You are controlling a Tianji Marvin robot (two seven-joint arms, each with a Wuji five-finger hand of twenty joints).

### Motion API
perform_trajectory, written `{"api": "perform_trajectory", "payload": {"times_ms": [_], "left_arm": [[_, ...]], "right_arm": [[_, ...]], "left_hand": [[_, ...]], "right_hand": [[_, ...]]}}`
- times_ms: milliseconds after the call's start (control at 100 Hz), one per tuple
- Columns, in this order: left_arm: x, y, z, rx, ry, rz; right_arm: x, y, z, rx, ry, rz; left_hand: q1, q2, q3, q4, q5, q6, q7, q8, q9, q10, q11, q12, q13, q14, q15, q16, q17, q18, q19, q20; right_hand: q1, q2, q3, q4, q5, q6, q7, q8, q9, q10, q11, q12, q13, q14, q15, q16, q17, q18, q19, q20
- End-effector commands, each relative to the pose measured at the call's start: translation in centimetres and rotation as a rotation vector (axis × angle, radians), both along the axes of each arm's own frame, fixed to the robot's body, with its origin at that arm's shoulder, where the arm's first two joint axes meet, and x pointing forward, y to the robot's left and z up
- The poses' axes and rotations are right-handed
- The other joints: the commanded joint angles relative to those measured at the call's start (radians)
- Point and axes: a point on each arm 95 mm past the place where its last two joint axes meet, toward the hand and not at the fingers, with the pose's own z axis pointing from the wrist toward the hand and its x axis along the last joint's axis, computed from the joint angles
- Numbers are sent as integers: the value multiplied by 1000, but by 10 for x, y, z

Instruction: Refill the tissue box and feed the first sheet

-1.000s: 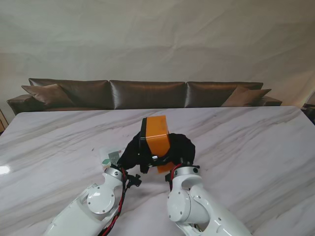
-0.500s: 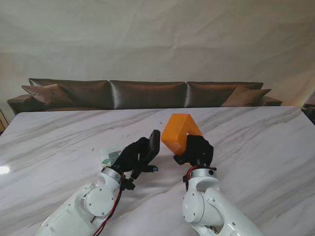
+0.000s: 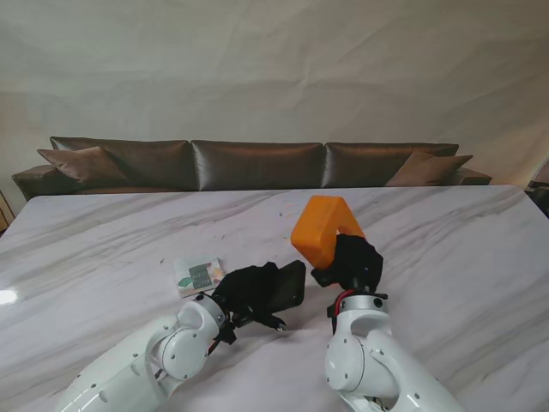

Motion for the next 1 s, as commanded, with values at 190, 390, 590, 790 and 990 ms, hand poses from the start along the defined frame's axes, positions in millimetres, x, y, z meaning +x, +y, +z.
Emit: {"api": "perform_trajectory", "payload": {"times_ms": [190, 390, 590, 790, 990], "left_arm": [[1, -11, -15, 107, 35, -15], [0, -14, -22, 151, 54, -25], [-7, -17, -29, 202, 74, -45], [-15, -18, -32, 229, 85, -62], [-16, -19, -34, 238, 96, -74]], "right_arm": [[-2, 1, -3, 15, 11, 19], [-4, 1, -2, 17, 7, 21], [-2, -1, -4, 21, 7, 19], [0, -2, -6, 24, 10, 19], [1, -3, -7, 31, 12, 18]], "left_hand": [[817, 192, 467, -67, 69, -337, 227, -3, 172, -317, 346, 30, 143, -71, 724, 41, -9, -214, 1977, -14], [778, 198, 433, -68, 44, -327, 218, -37, 146, -304, 328, 15, 135, -74, 711, 26, -16, -214, 1970, -13], [684, 200, 384, -39, -1, -309, 201, -67, 94, -289, 305, 2, 101, -75, 682, -3, -44, -216, 1943, -13], [489, 278, 267, -98, -35, -288, 164, -83, 18, -277, 271, -32, 67, -67, 639, -27, -72, -213, 1911, -18], [416, 279, 203, -161, -90, -275, 121, -105, -70, -258, 229, -111, -36, -45, 527, -66, -183, -148, 1804, -27]], "right_hand": [[106, 105, 264, 99, 24, 78, 7, 27, 96, 72, 73, -6, 57, 31, 397, 49, 18, -152, 210, 12], [104, 107, 262, 98, 24, 76, 5, 29, 96, 72, 72, -6, 57, 31, 395, 49, 18, -152, 210, 11], [104, 110, 260, 99, 24, 74, 3, 30, 96, 71, 71, -5, 57, 31, 395, 48, 18, -152, 208, 10], [105, 110, 260, 100, 24, 74, 2, 31, 96, 71, 71, -4, 57, 31, 395, 48, 18, -152, 208, 10], [104, 110, 259, 100, 24, 74, 2, 32, 96, 71, 70, -4, 57, 31, 395, 48, 18, -152, 207, 9]]}}
